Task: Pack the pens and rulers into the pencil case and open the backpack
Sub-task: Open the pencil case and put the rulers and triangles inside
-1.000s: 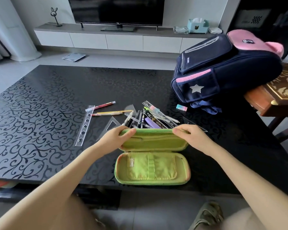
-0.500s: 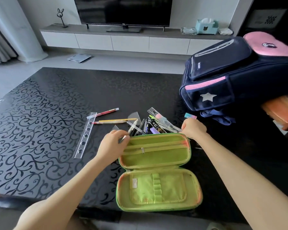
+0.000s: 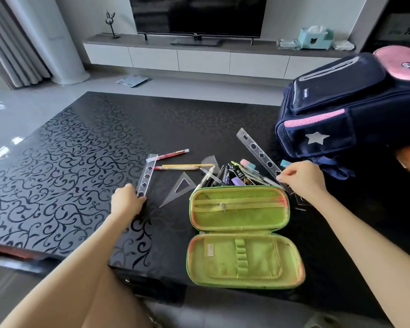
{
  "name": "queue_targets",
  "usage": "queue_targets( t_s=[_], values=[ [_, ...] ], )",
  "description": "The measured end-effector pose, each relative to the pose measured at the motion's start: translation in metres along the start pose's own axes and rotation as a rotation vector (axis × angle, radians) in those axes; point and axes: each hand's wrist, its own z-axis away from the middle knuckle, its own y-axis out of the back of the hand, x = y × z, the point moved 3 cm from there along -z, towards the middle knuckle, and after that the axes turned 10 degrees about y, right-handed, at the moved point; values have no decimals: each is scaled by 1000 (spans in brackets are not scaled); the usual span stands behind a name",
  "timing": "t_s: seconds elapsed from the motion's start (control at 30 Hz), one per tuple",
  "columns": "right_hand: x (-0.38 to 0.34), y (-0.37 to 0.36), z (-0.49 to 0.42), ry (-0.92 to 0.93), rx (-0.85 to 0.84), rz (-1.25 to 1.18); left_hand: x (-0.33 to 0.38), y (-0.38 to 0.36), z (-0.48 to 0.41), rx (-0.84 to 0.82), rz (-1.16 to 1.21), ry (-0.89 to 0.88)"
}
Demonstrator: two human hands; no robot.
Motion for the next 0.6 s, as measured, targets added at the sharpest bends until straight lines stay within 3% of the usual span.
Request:
queue_targets(
  t_s=[0.2,0.3,0.37,0.43,0.5,0.6],
  values=[
    [-38,10,59,6,181,-137,3,14,16,44,203,4],
    [-60,2,86,-19,175,-402,8,26,44,84,384,-102],
    [-75,-7,103,-117,64,-646,16,35,73,-13,622,-125],
    [-88,-19,115,-255,-67,-838,28,39,109,-221,834,-153],
    [-100,-31,123,-408,-133,-1025,40,35,143,-381,907,-174],
    [-113,-47,128,-538,-132,-1214,55,21,179,-450,955,-191]
  ],
)
